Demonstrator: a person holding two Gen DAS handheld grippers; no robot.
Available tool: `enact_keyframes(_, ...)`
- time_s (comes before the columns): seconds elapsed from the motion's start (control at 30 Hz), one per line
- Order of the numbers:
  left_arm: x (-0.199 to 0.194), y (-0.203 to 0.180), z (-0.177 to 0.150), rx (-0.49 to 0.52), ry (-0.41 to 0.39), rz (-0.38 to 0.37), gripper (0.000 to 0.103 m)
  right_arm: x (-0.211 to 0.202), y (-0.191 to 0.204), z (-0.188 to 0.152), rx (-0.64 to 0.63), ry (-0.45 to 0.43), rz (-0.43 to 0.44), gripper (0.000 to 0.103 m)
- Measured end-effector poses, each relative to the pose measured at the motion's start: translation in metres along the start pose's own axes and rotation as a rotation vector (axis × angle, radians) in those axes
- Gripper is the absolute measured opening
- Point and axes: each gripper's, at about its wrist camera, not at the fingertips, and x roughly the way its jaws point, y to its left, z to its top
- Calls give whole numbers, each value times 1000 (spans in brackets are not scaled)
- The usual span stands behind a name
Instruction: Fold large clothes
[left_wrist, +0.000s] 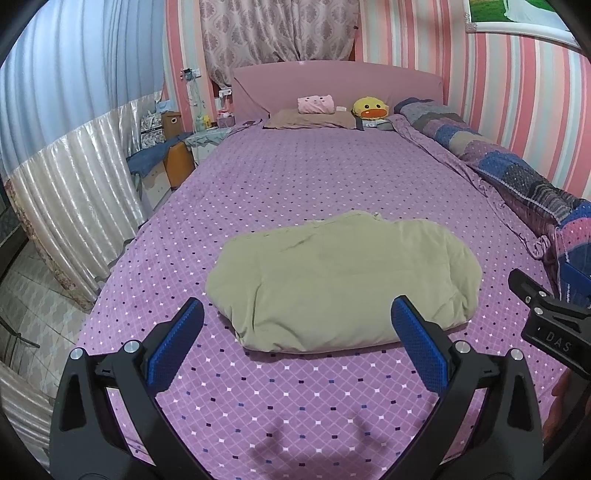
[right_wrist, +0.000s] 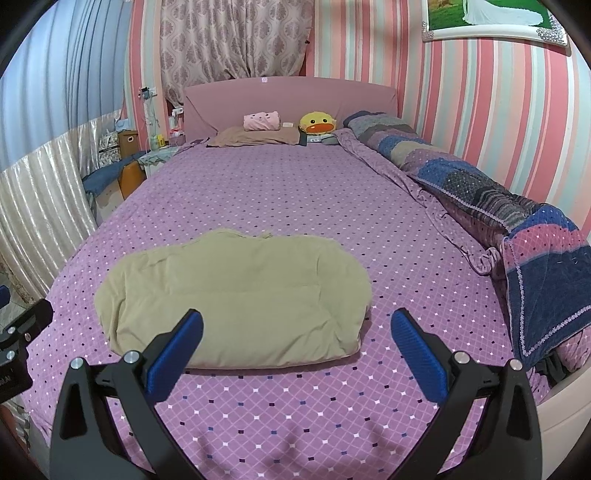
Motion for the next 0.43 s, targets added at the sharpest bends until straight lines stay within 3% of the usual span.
enact_keyframes(0.43, 1, 4, 1, -8, 25, -20, 100, 0, 0, -3, 2, -2, -3, 101)
